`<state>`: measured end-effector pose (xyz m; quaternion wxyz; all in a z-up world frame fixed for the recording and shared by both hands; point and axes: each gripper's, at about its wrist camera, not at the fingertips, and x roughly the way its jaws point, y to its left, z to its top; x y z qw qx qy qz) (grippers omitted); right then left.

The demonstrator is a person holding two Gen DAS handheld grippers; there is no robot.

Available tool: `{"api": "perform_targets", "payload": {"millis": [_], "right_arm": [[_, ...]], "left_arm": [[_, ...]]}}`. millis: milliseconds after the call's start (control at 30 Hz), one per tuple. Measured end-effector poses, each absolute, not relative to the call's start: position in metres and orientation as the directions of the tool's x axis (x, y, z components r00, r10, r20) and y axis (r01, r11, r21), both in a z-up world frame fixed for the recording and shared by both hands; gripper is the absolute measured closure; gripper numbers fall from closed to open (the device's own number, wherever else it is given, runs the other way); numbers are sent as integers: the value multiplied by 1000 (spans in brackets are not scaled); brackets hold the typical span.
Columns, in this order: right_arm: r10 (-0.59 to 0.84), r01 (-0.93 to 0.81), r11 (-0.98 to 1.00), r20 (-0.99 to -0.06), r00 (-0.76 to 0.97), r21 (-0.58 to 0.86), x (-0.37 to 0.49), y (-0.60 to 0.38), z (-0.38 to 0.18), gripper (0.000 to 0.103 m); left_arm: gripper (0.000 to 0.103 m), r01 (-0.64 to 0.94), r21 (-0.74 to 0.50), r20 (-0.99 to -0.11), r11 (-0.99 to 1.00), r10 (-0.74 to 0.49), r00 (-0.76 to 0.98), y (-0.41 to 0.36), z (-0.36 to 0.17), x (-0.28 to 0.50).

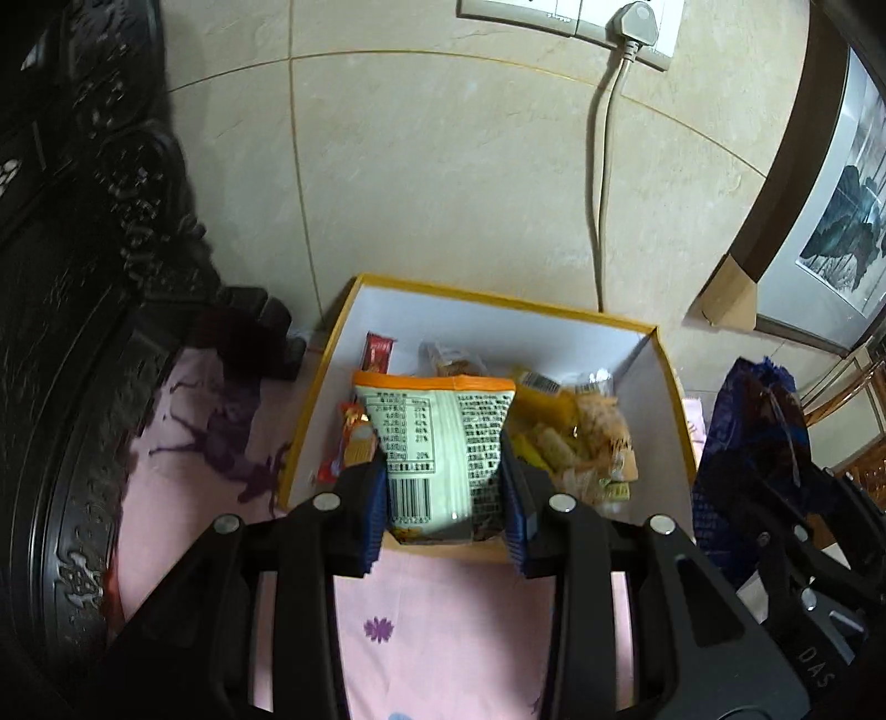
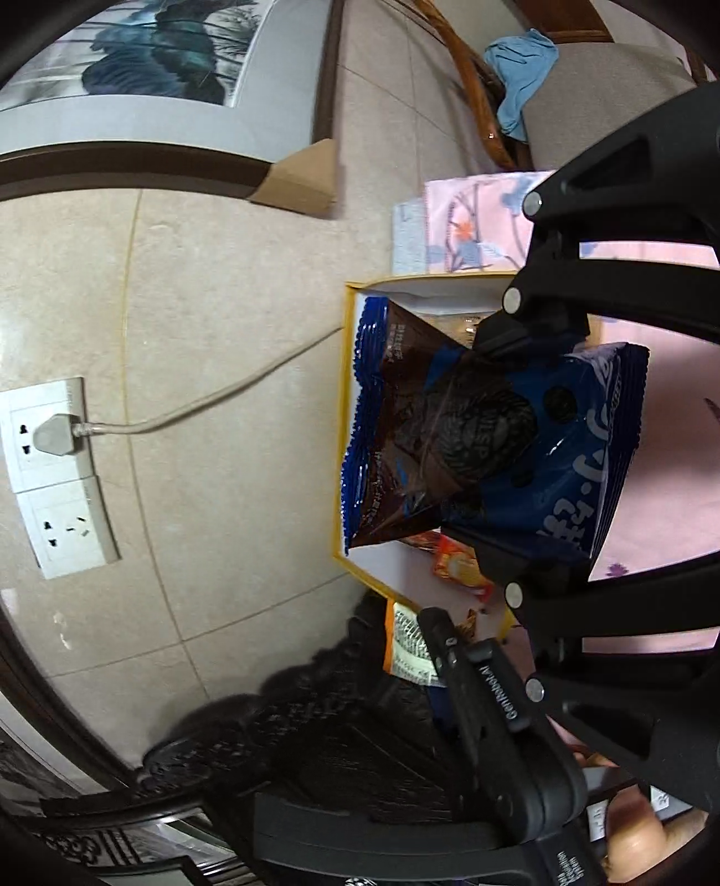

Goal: Organize snacks
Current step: 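Carry both snacks into the yellow box and open both tools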

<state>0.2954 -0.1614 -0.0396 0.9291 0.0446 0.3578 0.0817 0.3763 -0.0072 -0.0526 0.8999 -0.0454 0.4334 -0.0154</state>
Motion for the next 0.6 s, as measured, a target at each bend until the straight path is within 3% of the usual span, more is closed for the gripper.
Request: {"api": "perform_targets", "payload": {"millis": [300,367,400,433,467,500,600], "right_arm": [[172,-112,985,-653,737,133,319,-165,-44,51],[157,-94,987,-649,745,130,327,-168,-43,46],[149,-83,988,-648,747,131,333,-169,-42,38],[131,-64,990,-649,749,126,340,-172,-39,20],[122,-55,991,-648,751,123,345,-174,-37,13],[120,-52,991,-645,755,123,346,-177,-34,13],[115,-56,992,-628,770,113,345,-185,-25,13]], "left_arm": [[68,-3,-83,-788,997,-64,613,-14,-60,403],[67,0,-79,-798,997,-63,600,-16,-63,413],[57,-2,-78,-810,997,-62,582,-16,-64,420],[22,-20,-74,-815,997,-49,578,-15,-64,425],[11,-54,-58,-807,997,-15,590,-12,-61,427],[2,-78,-49,-793,996,9,609,-9,-58,427],[2,-91,-77,-766,993,-1,643,0,-48,426]]}}
